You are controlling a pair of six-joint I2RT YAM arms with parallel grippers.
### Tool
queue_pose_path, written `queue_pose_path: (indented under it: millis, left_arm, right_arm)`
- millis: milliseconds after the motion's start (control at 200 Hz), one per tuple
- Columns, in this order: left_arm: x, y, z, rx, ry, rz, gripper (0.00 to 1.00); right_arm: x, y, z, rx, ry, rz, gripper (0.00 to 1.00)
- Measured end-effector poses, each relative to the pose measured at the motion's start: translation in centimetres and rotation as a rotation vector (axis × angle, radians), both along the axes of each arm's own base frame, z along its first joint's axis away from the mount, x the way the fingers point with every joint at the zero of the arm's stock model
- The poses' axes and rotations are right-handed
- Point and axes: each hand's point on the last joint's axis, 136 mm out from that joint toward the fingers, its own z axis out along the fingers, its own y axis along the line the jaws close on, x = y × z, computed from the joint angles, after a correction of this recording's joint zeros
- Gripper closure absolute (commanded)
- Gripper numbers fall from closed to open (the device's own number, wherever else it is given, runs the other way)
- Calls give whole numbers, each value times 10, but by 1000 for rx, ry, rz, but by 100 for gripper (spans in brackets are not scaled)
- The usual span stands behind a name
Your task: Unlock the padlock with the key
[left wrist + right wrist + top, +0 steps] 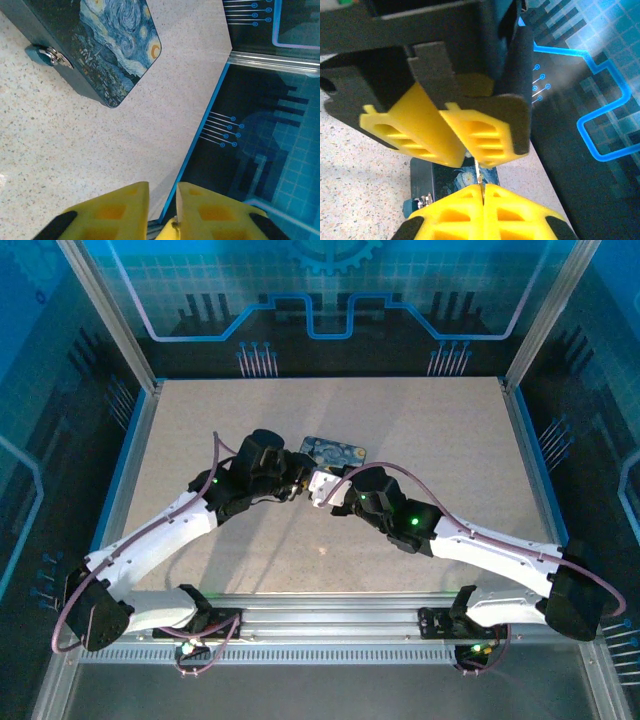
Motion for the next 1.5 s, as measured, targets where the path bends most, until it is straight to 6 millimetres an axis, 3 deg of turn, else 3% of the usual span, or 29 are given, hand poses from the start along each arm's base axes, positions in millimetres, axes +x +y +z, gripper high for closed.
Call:
queue_pose_path:
  millis: [100, 235, 390, 590, 720, 865, 1085, 1341, 1496]
  left_arm:
    - [2, -2, 4, -9, -17, -3, 100]
    - [3, -2, 5, -9, -28, -8, 100]
    - [5, -3, 7, 20, -70, -33, 100]
    - [14, 1, 14, 141, -233, -94, 100]
    - [13, 3, 25, 226, -414, -181, 100]
    - [8, 0, 52, 293, -616, -285, 100]
    - [-7, -11, 77, 353, -838, -444, 100]
    - [-17, -20, 81, 365, -927, -548, 100]
    - [-19, -23, 87, 354, -958, -561, 100]
  right_arm:
    - [0, 0, -1, -2, 3, 0, 94]
    - [-1, 0, -2, 7, 16, 1, 82]
    - [-9, -2, -4, 50, 93, 35, 56]
    - [0, -38, 16, 281, 298, 49, 29]
    - [6, -60, 33, 487, 458, 78, 25]
    - [7, -66, 41, 664, 663, 141, 24]
    - [7, -49, 41, 827, 971, 277, 24]
    - [-10, -36, 57, 866, 1042, 408, 26]
    - [-20, -22, 52, 841, 1091, 455, 31]
